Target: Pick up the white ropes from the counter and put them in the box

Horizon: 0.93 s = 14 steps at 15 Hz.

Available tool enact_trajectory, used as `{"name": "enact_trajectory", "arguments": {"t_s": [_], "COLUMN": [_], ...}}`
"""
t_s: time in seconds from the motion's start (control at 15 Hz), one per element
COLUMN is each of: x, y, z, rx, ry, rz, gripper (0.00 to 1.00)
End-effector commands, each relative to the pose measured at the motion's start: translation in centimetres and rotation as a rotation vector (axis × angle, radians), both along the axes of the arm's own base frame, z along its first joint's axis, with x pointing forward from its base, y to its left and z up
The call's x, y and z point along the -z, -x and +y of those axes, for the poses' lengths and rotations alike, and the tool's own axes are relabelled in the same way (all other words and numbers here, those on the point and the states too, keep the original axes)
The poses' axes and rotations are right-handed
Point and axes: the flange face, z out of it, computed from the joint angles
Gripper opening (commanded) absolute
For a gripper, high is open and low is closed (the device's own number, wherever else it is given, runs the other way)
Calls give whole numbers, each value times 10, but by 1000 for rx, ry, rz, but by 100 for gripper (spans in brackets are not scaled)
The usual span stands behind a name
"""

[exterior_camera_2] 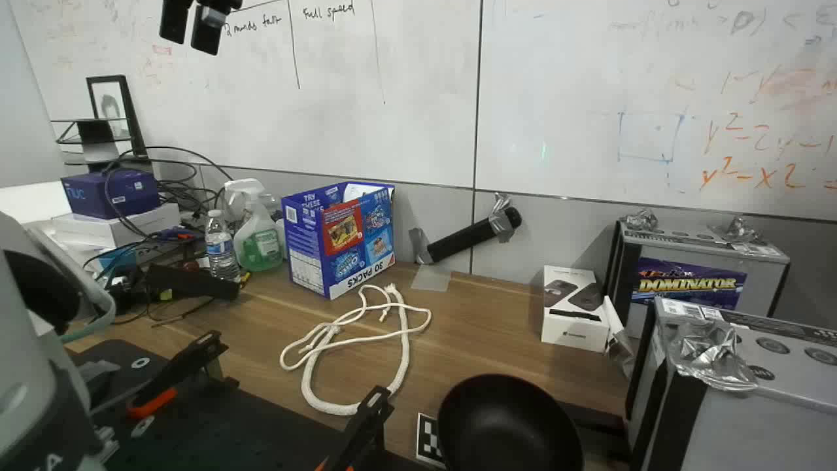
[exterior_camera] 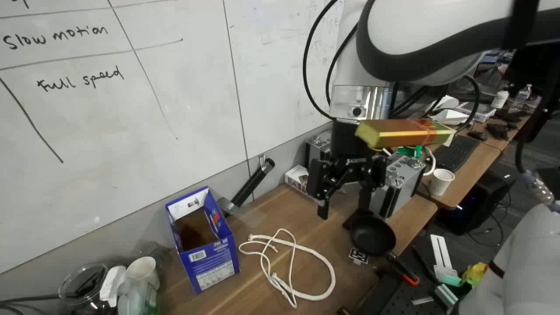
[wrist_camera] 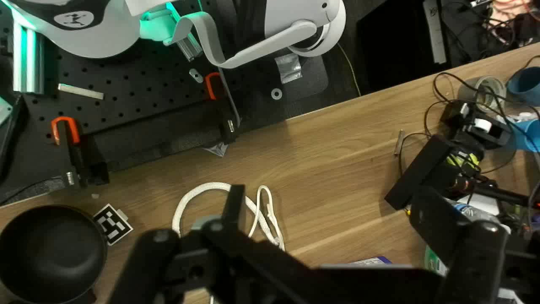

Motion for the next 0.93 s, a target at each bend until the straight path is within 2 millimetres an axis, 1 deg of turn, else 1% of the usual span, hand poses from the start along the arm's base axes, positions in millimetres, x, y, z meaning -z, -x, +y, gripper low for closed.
{"name": "enact_trajectory", "arguments": {"t_s": [0.0,0.67,0.87], "x": [-2,-4,4], "y": [0,0,-4], "z": [0,0,-8], "rx": [0,0,9], "ry": [0,-1,7], "rz": [-3,-10,-9], "gripper": [100,100,100]}}
